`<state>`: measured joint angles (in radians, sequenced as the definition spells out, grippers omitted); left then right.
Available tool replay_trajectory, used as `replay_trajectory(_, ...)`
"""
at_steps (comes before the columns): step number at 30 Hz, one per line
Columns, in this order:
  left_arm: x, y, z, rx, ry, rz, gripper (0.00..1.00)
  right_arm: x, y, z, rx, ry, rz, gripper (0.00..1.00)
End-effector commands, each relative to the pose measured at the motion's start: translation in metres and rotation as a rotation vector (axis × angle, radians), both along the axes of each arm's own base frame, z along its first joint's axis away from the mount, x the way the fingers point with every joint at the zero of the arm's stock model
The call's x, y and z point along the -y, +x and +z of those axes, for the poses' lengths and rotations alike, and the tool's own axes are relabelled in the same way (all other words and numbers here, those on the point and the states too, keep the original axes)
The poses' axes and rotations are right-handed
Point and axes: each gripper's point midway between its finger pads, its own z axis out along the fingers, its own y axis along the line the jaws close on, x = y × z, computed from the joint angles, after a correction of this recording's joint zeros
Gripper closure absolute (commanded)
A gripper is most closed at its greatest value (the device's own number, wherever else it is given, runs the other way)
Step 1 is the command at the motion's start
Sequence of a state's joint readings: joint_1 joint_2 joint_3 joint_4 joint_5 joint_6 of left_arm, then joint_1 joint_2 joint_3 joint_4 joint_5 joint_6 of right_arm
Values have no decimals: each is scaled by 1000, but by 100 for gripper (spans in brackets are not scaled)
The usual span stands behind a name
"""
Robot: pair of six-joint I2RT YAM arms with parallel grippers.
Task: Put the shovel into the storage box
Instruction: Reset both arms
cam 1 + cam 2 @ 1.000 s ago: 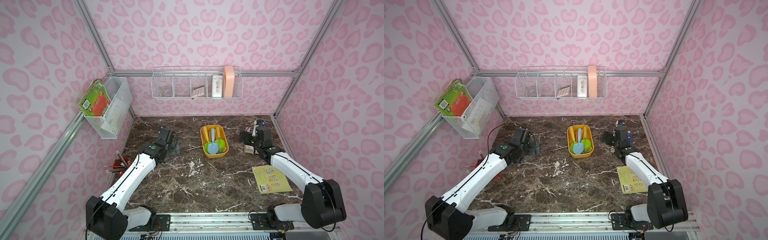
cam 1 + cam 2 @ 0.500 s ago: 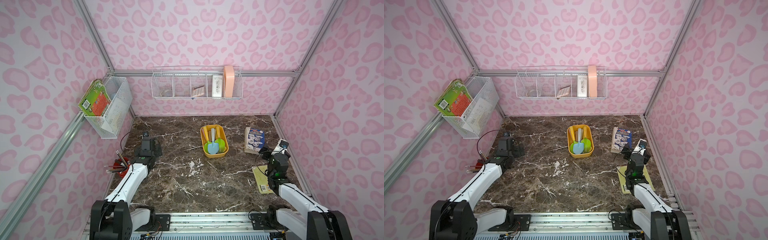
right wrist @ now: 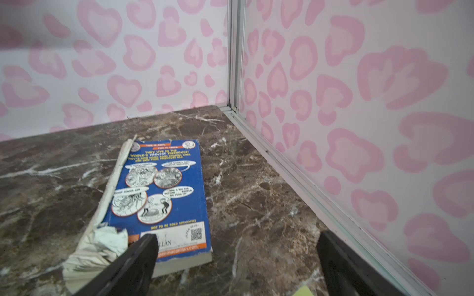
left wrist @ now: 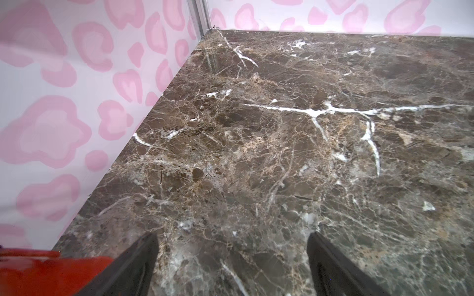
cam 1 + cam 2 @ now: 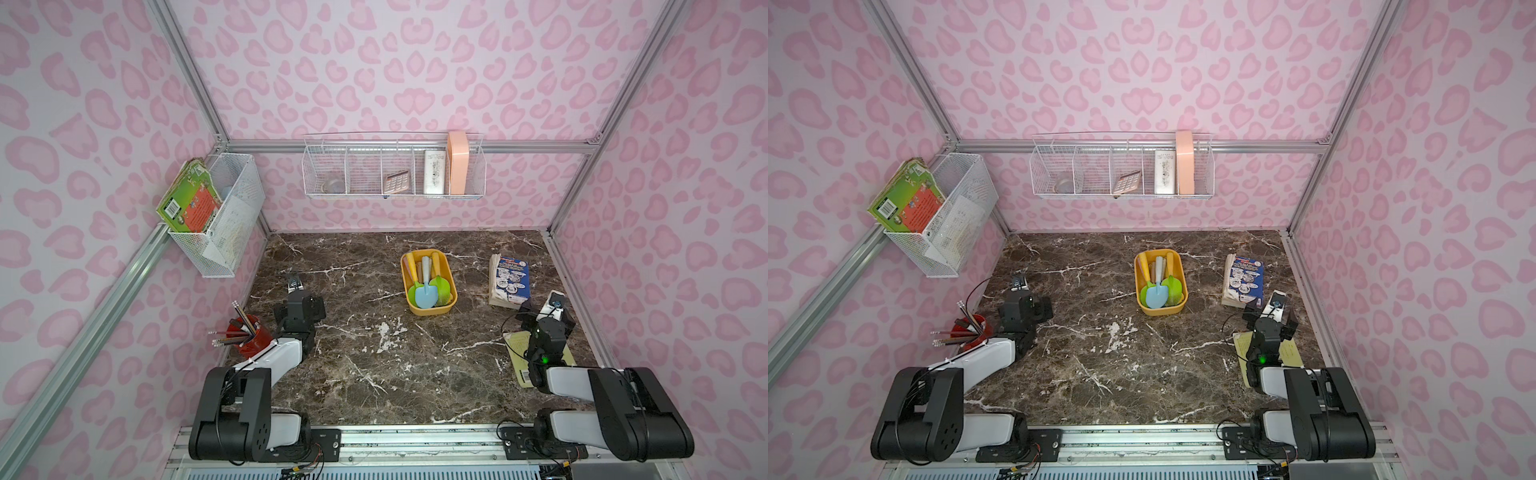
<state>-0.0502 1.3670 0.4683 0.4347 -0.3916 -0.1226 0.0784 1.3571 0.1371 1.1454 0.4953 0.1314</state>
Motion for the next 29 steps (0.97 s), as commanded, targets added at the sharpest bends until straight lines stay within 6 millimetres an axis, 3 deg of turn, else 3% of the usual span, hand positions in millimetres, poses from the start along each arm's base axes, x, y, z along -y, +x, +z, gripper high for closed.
replay_trajectory(1,7,13,19,135,38,-16,5,0,-2,26,146,-13,0,1)
replay_trajectory(3,15,15,14,147,55,-46,5,-5,-4,32,192,-45,36,1)
replay_trajectory(6,38,24,8,127,94,-160,7,-25,7,23,133,-54,152,1)
replay_trajectory(8,39,22,5,137,85,-171,7,-27,9,14,122,-61,169,1)
replay_trajectory(9,40,18,-2,144,78,-176,7,-25,6,26,196,-80,159,0)
replay_trajectory(11,45,26,1,221,133,-222,6,-29,11,13,115,-67,179,0)
replay_trajectory(14,35,31,-7,105,48,-178,2,-22,30,9,88,-43,166,1)
replay_trajectory(16,34,32,-7,105,49,-182,2,-30,29,6,59,-70,181,0)
replay_trajectory(29,35,31,-6,109,57,-185,1,-30,27,10,86,-82,173,0)
